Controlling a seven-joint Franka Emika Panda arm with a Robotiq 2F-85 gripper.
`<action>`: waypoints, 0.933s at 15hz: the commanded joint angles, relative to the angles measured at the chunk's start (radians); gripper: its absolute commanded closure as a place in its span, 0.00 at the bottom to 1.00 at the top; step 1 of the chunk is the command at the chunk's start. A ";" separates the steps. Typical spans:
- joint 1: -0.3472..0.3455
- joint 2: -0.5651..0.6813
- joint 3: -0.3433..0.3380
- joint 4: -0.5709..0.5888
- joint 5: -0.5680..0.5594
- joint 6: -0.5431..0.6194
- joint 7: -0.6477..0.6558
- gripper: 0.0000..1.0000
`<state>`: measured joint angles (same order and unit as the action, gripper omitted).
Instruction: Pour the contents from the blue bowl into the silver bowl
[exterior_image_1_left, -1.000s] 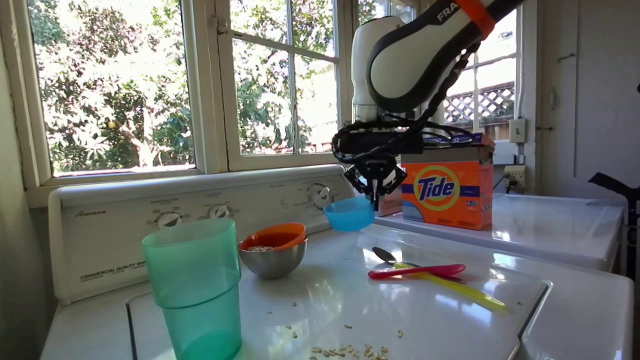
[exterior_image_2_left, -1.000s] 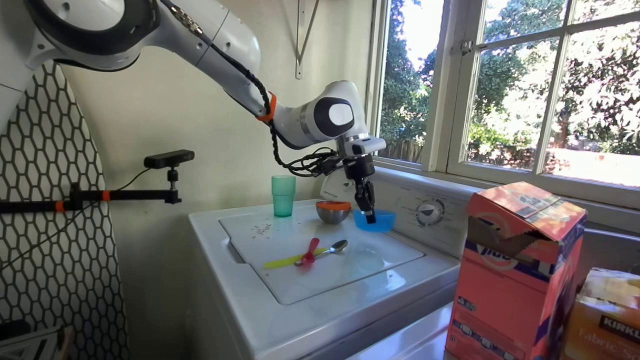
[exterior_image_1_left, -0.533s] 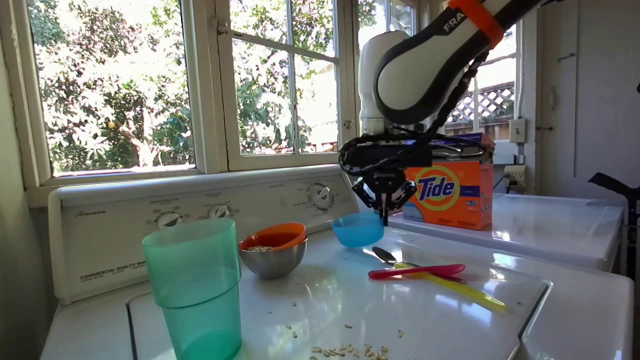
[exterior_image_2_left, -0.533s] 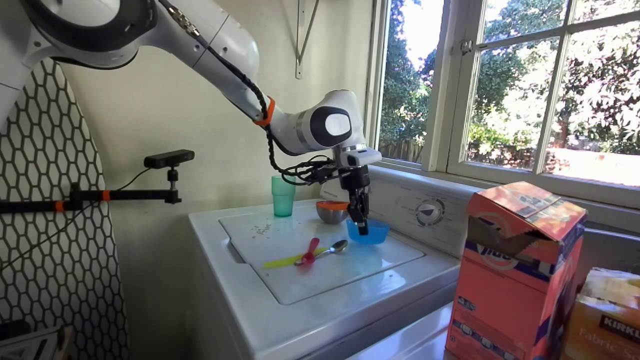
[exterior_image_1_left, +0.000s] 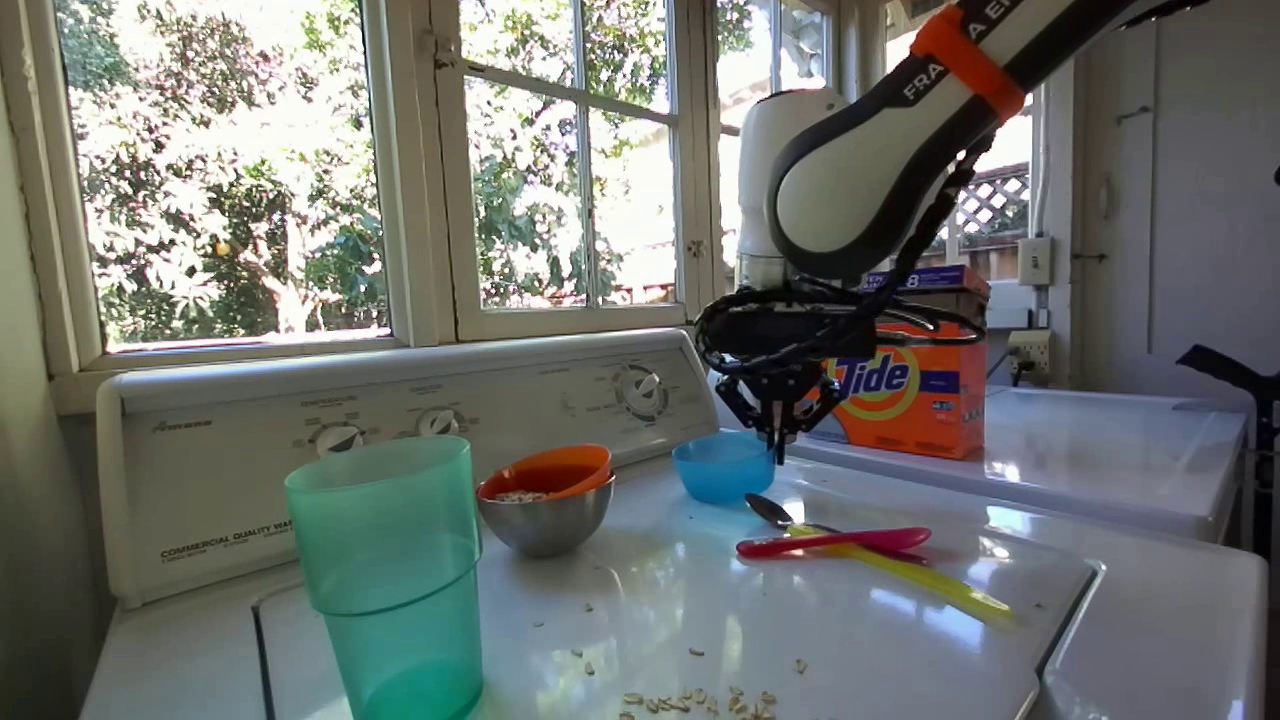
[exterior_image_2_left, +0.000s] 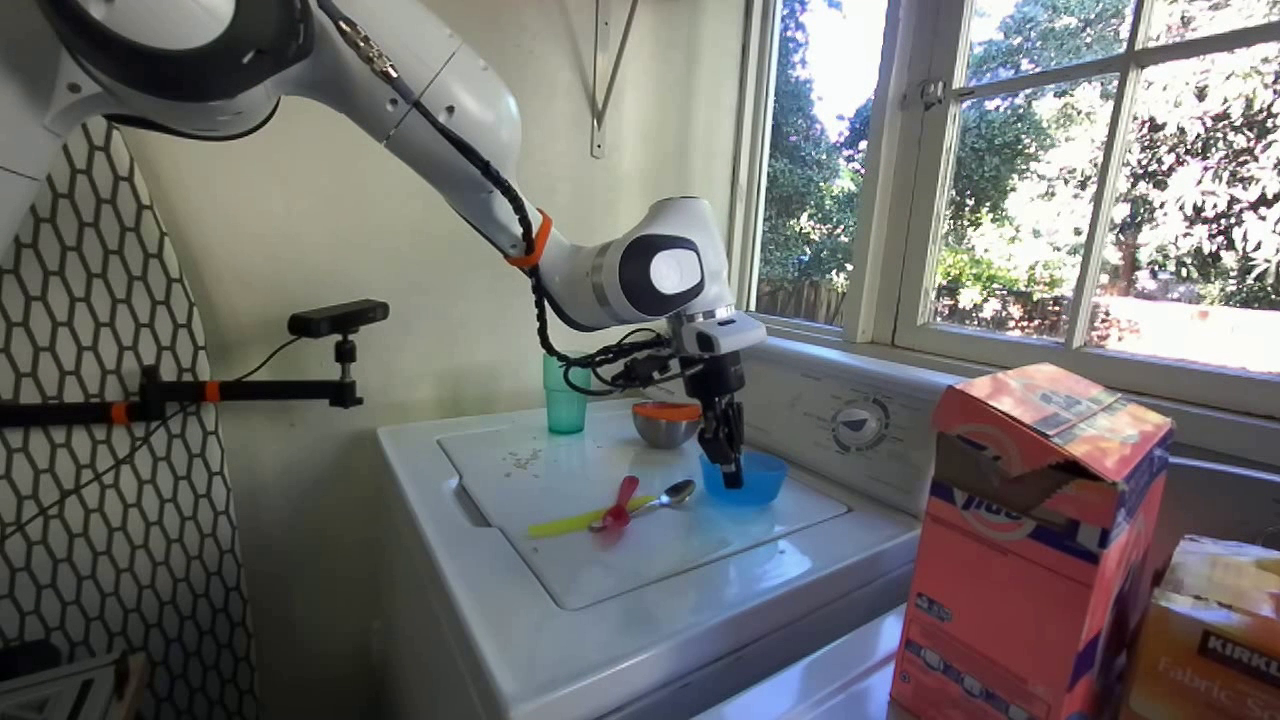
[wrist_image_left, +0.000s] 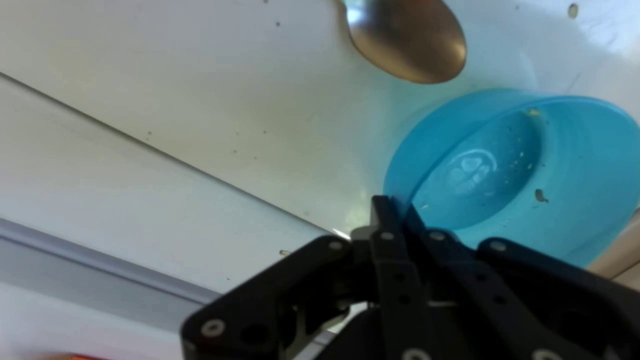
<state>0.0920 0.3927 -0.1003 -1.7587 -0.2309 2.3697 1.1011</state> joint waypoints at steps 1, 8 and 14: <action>0.006 0.000 -0.008 -0.021 0.010 0.019 0.001 0.64; 0.055 -0.061 -0.030 -0.005 -0.128 -0.015 -0.012 0.11; 0.075 -0.090 0.006 0.038 -0.235 -0.086 -0.093 0.00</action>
<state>0.1759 0.3029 -0.1035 -1.7229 -0.4651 2.2864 1.0079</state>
